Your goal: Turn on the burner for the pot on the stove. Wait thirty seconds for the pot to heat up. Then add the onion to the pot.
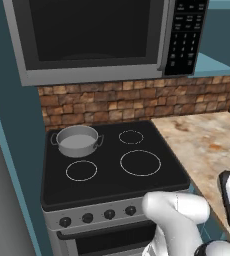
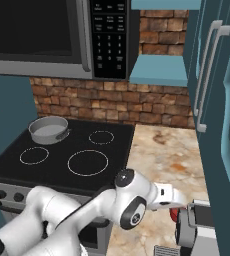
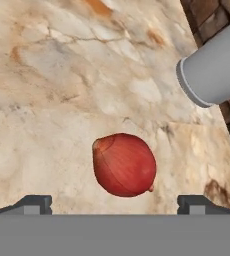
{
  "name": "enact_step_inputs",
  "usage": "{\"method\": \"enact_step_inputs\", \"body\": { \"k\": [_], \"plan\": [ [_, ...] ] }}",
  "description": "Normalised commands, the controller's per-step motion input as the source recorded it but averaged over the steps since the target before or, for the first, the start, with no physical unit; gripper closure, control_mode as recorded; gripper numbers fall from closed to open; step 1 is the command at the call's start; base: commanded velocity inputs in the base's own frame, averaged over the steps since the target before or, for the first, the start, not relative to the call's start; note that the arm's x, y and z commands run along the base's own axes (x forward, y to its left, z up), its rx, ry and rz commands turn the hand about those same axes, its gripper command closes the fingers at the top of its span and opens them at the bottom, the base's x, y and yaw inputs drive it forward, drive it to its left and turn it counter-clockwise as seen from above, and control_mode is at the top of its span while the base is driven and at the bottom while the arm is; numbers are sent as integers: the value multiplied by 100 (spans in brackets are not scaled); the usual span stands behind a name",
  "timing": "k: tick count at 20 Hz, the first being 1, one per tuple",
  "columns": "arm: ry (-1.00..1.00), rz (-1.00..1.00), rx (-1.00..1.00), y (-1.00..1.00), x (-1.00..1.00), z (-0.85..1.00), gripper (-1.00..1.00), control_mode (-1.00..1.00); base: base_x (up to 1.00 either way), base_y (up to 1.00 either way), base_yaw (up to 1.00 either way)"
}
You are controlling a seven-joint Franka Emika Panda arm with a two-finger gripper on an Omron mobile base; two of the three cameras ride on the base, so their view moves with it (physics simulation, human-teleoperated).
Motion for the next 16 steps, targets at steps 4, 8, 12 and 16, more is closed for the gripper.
{"method": "enact_step_inputs", "body": {
  "k": [4, 8, 12, 16],
  "plan": [
    [18, 5, 0, -31, 29, -7, -100, -100, 0, 0, 0],
    [21, 0, 0, -6, 12, 0, -100, -100, 0, 0, 0],
    [0, 0, 1, 0, 0, -1, -100, -100, 0, 0, 0],
    [2, 0, 1, 0, 0, -19, -100, -100, 0, 0, 0]
  ]
}}
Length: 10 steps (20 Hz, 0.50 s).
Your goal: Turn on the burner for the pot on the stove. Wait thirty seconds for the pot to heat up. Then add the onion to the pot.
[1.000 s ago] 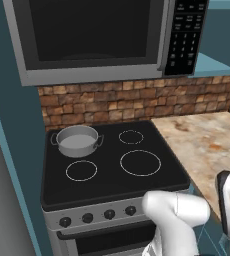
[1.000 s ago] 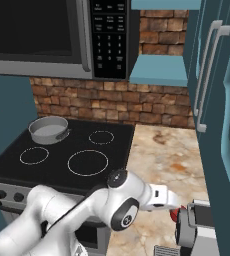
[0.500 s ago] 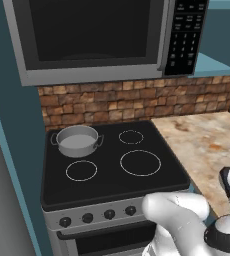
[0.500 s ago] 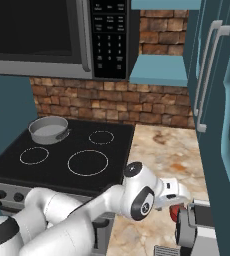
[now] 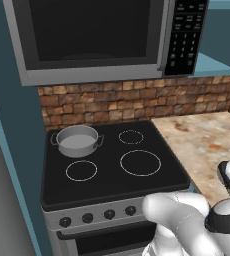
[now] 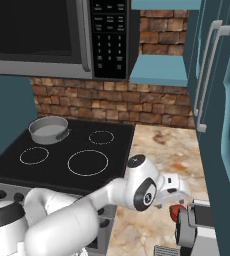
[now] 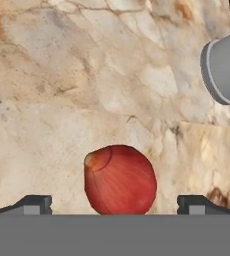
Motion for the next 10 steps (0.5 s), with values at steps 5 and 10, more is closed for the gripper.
{"method": "enact_step_inputs", "body": {
  "k": [5, 10],
  "plan": [
    [7, 0, 2, -2, 0, -29, -100, -100, 0, 0, 0],
    [7, 1, 0, -17, 3, -31, -100, -100, 0, 0, 0]
  ]
}}
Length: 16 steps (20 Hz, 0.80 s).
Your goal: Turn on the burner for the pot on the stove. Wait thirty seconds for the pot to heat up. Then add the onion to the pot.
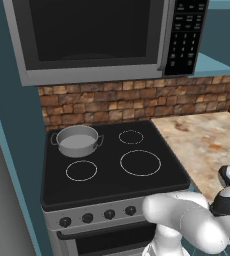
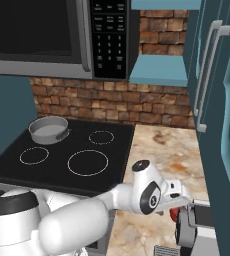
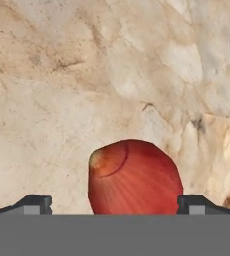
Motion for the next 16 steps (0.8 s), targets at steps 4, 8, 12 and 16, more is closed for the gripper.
{"method": "enact_step_inputs", "body": {
  "k": [4, 8, 12, 16],
  "plan": [
    [1, 1, 0, -24, 5, -18, -100, -100, 0, 0, 0],
    [0, 1, 0, -16, 8, -14, -100, -100, 0, 0, 0],
    [0, 1, 0, -10, 8, -24, -100, -100, 0, 0, 0],
    [0, 1, 0, -6, 10, -34, -100, -100, 0, 0, 0]
  ]
}}
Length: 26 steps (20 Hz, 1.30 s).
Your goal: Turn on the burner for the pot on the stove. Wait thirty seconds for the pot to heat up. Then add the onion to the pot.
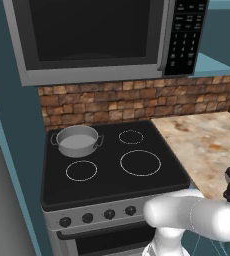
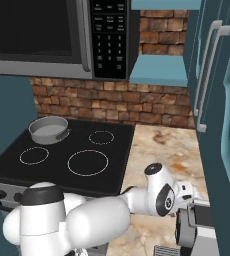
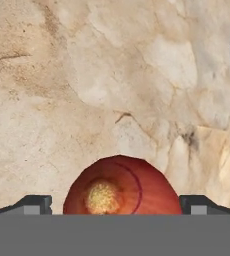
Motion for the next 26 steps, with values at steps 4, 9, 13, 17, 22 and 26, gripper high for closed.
{"method": "enact_step_inputs", "body": {
  "k": [4, 9, 13, 17, 22, 26],
  "plan": [
    [2, 0, 0, 0, 0, -16, 100, -100, 0, 0, 0],
    [3, 0, 1, 3, 0, -4, 100, -100, 0, 0, 0],
    [-11, -1, 11, 21, 0, 50, 100, -100, 0, 0, 0],
    [-19, 0, 10, 54, 0, 95, 100, -100, 0, 0, 0],
    [-15, 0, 2, 97, 0, 79, 100, -100, 0, 0, 0],
    [-8, 0, 0, 100, 0, 66, 100, -100, 0, 0, 0]
  ]
}}
